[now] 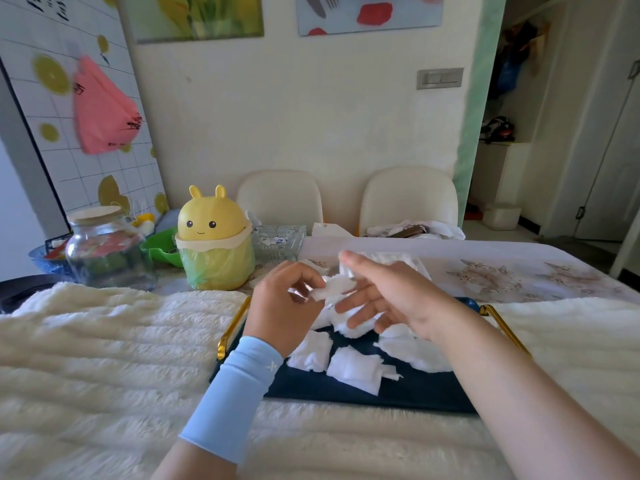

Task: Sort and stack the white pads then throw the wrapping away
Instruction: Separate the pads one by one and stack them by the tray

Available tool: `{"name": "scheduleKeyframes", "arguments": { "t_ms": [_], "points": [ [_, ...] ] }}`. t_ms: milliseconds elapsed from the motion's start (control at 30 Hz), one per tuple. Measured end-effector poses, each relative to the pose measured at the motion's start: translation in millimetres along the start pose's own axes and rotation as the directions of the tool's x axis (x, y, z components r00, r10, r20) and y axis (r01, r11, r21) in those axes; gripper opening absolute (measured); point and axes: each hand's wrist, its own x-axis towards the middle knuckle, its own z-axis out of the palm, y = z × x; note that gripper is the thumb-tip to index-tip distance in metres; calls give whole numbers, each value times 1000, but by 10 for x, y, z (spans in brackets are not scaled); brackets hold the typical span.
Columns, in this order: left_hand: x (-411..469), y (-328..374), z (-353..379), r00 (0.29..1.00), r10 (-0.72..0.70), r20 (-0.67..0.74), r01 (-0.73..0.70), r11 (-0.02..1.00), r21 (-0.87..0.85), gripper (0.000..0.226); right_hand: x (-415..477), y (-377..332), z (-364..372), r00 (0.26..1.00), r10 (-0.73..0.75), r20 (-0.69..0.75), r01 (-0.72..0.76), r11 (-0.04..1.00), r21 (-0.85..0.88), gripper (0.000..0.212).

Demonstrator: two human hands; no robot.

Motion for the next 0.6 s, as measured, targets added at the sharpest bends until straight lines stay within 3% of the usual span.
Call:
{"name": "scheduleKeyframes", "arguments": {
  "t_ms": [67, 167, 267, 333, 367, 400, 500, 600],
  "points": [
    [-3, 3, -7, 988, 84, 127, -93, 993, 70, 34, 36, 44, 41, 995, -75, -58, 77, 997, 24, 30],
    [-9, -19, -18, 957, -28, 290, 2, 996, 90, 46, 105, 119, -10, 984, -122, -126, 123, 992, -6, 5],
    [-4, -14, -17, 938, -252, 236, 301, 933, -198, 44, 131, 156, -86, 986, -145, -82, 145, 989, -8, 7],
    [13, 0, -1, 867, -390, 311, 496, 733, -465, 30, 137, 169, -83, 984, -176, -24, 175, 984, -25, 9],
    [17, -1, 12, 826, -425, 372, 564, 643, -518, 26, 139, 177, -72, 982, -191, -1, 191, 981, -33, 10],
    [13, 6, 24, 798, -435, 418, 602, 614, -511, 27, 148, 186, -61, 978, -207, 11, 207, 977, -46, 12],
    [-20, 20, 35, 786, -428, 445, 610, 652, -450, 22, 164, 191, -37, 971, -240, -14, 238, 968, -85, 16],
    [-17, -9, 12, 767, -456, 452, 640, 598, -482, 22, 152, 180, -4, 958, -280, -59, 273, 956, -110, 16]
  ]
}}
